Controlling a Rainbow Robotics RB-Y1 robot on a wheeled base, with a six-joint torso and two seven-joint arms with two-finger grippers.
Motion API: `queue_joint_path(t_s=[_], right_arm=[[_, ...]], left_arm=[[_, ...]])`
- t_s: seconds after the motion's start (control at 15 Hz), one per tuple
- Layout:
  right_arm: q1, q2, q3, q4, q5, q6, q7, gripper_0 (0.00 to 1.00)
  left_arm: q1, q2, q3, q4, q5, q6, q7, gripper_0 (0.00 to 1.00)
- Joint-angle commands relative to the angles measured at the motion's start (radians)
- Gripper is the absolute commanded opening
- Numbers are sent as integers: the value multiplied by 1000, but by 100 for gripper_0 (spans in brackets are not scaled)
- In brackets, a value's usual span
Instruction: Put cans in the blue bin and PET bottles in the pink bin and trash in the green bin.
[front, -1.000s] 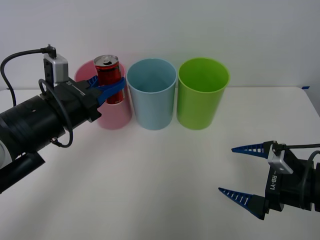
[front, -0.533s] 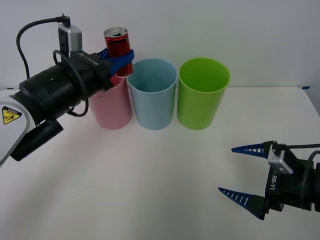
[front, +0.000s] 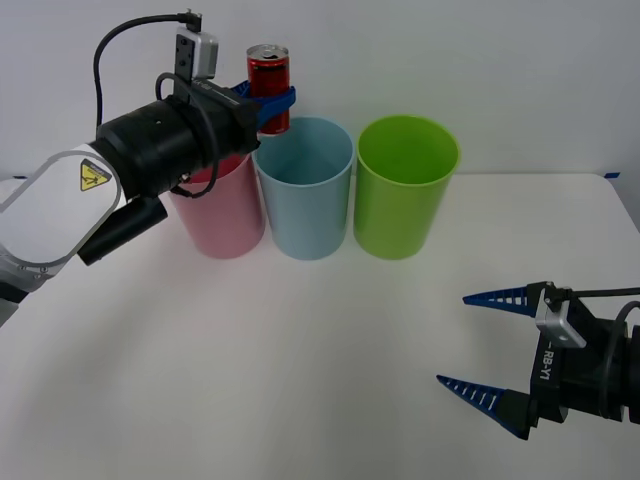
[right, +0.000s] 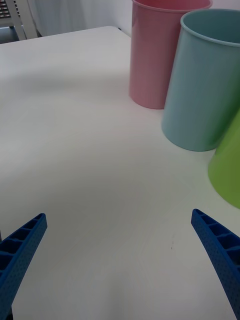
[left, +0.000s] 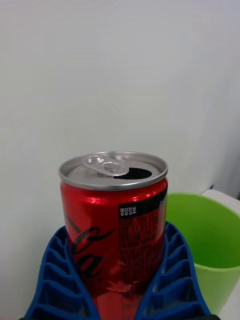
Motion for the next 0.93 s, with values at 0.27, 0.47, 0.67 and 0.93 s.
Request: queue_joint_path(t_s=[0.27, 0.47, 0.67, 0.93], right_arm=[[0, 0, 0, 0, 0, 0, 0, 100], [0, 0, 0, 0, 0, 0, 0, 100], [0, 0, 0, 0, 0, 0, 0, 100], [0, 0, 0, 0, 0, 0, 0, 100]], left_arm=[[-131, 0, -124, 157, 16, -1, 43, 0], [-173, -1, -167, 217, 19, -2, 60, 0], [-180, -1, -184, 223, 21, -5, 77, 0], [-186, 0, -187, 223, 17, -31, 99, 3]])
